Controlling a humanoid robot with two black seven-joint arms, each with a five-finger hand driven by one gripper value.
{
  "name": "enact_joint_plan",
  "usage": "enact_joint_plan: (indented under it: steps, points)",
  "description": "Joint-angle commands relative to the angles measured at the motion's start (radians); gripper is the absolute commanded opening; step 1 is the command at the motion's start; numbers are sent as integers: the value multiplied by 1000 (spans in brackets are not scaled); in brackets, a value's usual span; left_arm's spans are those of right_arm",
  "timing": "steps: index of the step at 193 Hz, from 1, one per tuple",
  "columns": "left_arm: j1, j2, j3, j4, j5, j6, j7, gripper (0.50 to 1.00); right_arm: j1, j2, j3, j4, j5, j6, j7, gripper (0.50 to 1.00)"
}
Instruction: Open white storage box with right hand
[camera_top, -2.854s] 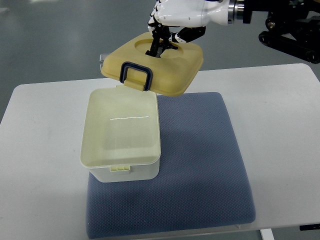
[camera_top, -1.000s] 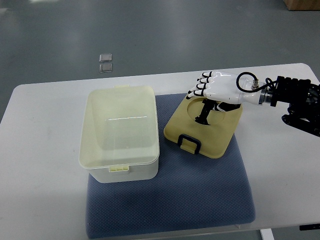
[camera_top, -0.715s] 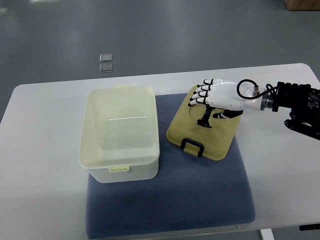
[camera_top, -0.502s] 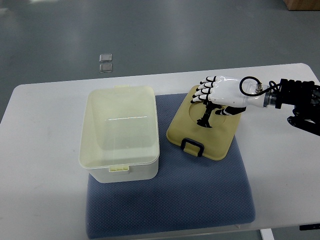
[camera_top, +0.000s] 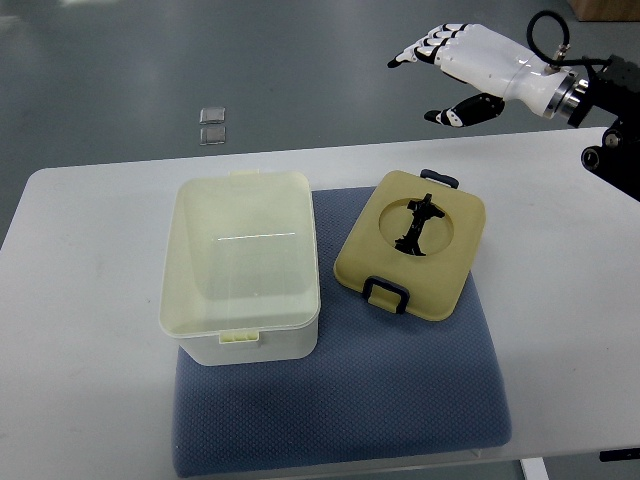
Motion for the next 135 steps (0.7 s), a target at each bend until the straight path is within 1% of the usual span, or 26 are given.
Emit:
enact_joint_plan:
  steps: [1,2,5,6,10,11,17,23,27,30,31,32,33,34,39,40,43,44,46,49,60,71,74,88,103,135]
  points:
    - [0,0,0,0,0,0,0,1000,-53,30,171,2,174,187,0,811]
    - [0,0,0,0,0,0,0,1000,-59,34,187,1,197,207,0,813]
    - [0,0,0,0,1,0,0,1000,-65,38,206,1,220,225,0,813]
    - [0,0,0,0,0,0,0,1000,-71,41,221,1,241,244,0,813]
    - [0,0,0,0,1,0,0,1000,-76,44,235,1,264,259,0,813]
    - [0,0,0,0,1,0,0,1000,-82,47,250,1,287,277,0,813]
    - [0,0,0,0,1,0,0,1000,-99,52,289,2,356,326,0,817]
    - [0,0,0,0,1,0,0,1000,-112,55,316,1,421,365,0,823]
    - [0,0,0,0,0,0,0,1000,-119,58,326,1,445,373,0,823]
    - [0,0,0,0,0,0,0,1000,-126,61,338,-1,488,386,-30,825]
    - [0,0,0,0,0,0,0,1000,-126,61,338,-1,488,386,-31,825]
    - [0,0,0,0,0,0,0,1000,-129,64,346,-1,511,394,-49,825]
    - [0,0,0,0,0,0,0,1000,-129,64,346,-1,511,394,-49,825]
    - [0,0,0,0,0,0,0,1000,-134,66,352,-1,532,402,-66,825]
    - [0,0,0,0,0,0,0,1000,-142,73,362,-2,579,417,-98,829]
    - [0,0,0,0,1,0,0,1000,-145,76,367,-5,603,423,-115,832]
    - [0,0,0,0,0,0,0,1000,-149,81,372,-7,625,426,-129,836]
    - [0,0,0,0,0,0,0,1000,-155,86,373,-8,649,425,-146,838]
    - [0,0,0,0,0,0,0,1000,-155,86,373,-8,649,425,-146,838]
    - [0,0,0,0,0,0,0,1000,-166,95,376,-8,697,419,-176,840]
    - [0,0,0,0,0,0,0,1000,-195,116,385,-10,821,414,-244,844]
    - [0,0,0,0,0,0,0,1000,-220,130,404,-15,936,414,-305,874]
    - [0,0,0,0,0,0,0,1000,-231,136,411,-16,973,412,-328,893]
    - [0,0,0,0,0,0,0,1000,-267,152,425,-34,1077,420,-399,911]
    - [0,0,0,0,0,0,0,1000,-300,162,425,-53,1122,428,-426,924]
    - [0,0,0,0,0,0,0,1000,-343,182,425,-65,1128,431,-425,930]
